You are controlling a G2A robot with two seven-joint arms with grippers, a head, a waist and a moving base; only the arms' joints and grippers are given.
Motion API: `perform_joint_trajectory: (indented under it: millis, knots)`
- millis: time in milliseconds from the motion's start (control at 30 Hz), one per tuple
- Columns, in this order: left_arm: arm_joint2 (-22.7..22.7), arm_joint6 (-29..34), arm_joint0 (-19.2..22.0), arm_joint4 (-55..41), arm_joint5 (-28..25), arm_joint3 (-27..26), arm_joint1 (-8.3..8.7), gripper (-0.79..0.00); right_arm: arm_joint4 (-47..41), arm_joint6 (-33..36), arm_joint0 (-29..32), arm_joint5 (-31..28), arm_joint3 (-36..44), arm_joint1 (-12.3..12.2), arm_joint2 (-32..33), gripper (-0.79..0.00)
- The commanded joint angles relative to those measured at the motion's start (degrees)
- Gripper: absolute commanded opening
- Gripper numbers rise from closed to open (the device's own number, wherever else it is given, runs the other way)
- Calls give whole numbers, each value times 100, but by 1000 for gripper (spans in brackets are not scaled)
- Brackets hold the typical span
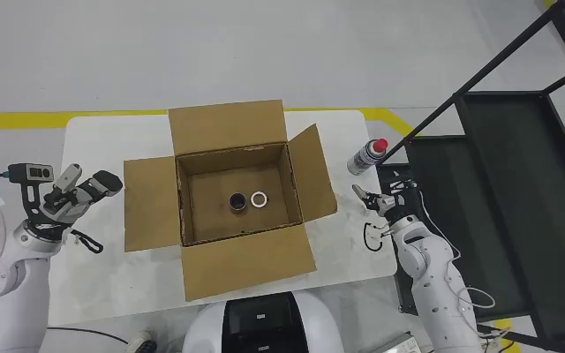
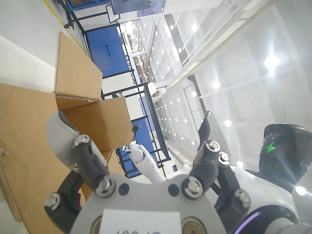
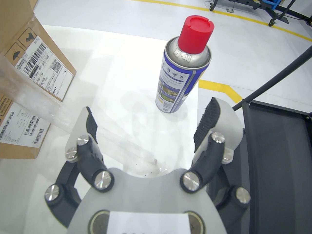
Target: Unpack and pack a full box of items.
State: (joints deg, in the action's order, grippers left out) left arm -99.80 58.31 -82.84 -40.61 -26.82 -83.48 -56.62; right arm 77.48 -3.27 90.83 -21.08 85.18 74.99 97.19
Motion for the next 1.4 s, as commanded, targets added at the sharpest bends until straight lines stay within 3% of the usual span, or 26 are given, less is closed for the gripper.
perform_joint_trajectory:
  millis: [0,267,633,1267,1300,1333,1367]
  knots:
    - [0,0,0,0,0,0,0,0,-77,13,-18,97,-15,3,9,0]
    - [0,0,0,0,0,0,0,0,-497,-78,-860,-475,-1162,-63,64,0]
    - [0,0,0,0,0,0,0,0,-127,-810,-2092,-806,-2966,-142,-209,0]
    - [0,0,0,0,0,0,0,0,128,-1540,-3140,-808,-4502,-195,-638,0]
    - [0,0,0,0,0,0,0,0,134,-1561,-3165,-799,-4548,-199,-652,-203]
    - [0,0,0,0,0,0,0,0,140,-1583,-3189,-796,-4589,-204,-662,-517]
    - [0,0,0,0,0,0,0,0,135,-1617,-3209,-789,-4626,-209,-668,-770]
